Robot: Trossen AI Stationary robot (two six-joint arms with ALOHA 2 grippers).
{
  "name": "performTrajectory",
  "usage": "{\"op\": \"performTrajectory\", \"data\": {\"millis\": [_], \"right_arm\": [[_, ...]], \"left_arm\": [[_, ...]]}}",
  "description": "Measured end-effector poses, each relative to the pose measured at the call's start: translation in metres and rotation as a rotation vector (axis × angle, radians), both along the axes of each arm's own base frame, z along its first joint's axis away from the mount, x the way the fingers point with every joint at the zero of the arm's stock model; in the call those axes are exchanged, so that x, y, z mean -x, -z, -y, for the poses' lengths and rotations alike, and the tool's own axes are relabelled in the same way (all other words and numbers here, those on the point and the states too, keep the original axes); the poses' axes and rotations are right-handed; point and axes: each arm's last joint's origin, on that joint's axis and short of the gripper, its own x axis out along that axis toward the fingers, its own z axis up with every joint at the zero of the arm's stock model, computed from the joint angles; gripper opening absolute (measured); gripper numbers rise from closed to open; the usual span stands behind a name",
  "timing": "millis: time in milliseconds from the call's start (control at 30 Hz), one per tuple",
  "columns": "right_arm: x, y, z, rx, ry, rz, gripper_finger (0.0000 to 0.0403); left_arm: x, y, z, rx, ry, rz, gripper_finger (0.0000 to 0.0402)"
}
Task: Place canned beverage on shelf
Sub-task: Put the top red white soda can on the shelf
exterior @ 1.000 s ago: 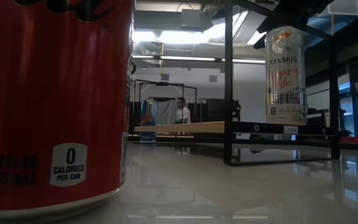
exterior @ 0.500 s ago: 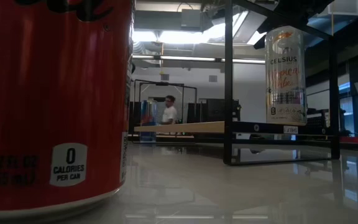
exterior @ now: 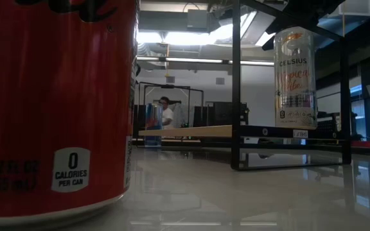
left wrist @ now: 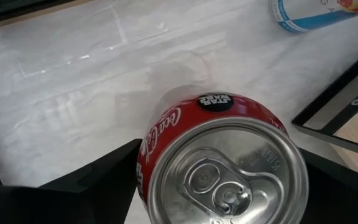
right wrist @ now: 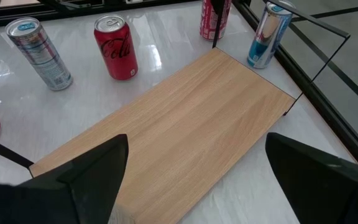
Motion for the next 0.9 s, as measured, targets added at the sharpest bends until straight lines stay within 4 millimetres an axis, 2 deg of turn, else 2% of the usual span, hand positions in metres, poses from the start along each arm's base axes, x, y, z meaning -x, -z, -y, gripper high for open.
{"op": "performTrajectory", "data": {"millis": [900], "right_arm": [[0.0,-0.0001,-0.0001,0.0,0.0,0.001,0.0374]], "left_arm": [[0.0001,-0.0001,-0.0003,-0.01,0.003,-0.009,0.0332]]}}
